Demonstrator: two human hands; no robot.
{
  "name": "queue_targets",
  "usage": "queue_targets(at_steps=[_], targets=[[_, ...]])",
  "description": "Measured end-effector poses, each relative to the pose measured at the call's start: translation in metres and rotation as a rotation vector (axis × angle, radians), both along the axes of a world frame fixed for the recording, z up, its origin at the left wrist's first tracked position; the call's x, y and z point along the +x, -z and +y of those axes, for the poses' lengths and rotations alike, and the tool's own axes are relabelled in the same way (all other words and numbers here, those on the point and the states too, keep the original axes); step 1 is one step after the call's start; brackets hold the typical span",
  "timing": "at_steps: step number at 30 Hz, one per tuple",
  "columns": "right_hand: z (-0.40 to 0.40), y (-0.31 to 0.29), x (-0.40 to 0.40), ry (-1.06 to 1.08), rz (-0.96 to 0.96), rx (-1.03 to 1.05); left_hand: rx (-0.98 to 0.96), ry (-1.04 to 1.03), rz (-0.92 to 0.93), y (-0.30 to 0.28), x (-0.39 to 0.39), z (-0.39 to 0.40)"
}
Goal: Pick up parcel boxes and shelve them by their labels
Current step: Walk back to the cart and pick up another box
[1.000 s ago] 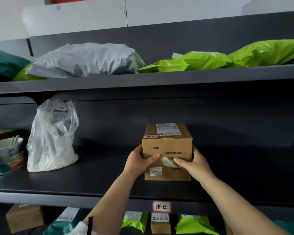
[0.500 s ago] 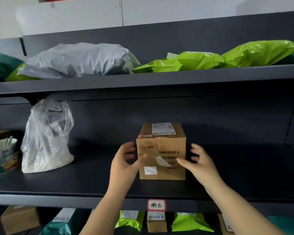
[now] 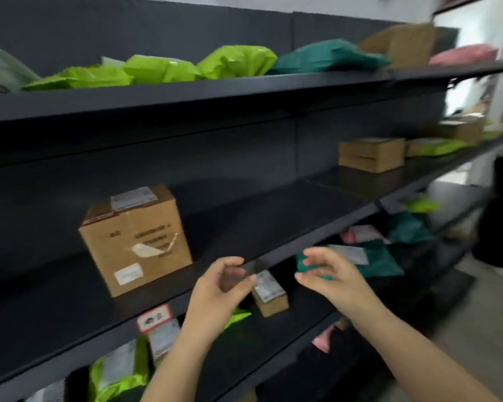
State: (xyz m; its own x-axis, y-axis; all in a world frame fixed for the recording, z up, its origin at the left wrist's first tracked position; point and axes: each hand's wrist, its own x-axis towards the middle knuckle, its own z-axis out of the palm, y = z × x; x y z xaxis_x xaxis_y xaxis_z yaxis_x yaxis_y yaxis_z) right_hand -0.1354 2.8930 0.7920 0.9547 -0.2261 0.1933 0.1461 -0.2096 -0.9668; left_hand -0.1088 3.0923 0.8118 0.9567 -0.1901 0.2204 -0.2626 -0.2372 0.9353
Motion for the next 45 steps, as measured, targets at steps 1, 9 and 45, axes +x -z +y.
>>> queue_targets(at_steps=[1, 9, 45], targets=[[-0.016, 0.005, -0.017, 0.065, 0.016, 0.009, 0.02, 0.066, 0.031, 0.006, -0.003, -0.015], [-0.123, 0.024, -0.131, 0.457, 0.063, 0.08, 0.088, 0.416, 0.113, 0.032, -0.04, -0.14], [-0.584, 0.06, -0.214, 0.961, 0.151, 0.157, 0.096, 0.839, 0.195, 0.069, -0.022, -0.667]])
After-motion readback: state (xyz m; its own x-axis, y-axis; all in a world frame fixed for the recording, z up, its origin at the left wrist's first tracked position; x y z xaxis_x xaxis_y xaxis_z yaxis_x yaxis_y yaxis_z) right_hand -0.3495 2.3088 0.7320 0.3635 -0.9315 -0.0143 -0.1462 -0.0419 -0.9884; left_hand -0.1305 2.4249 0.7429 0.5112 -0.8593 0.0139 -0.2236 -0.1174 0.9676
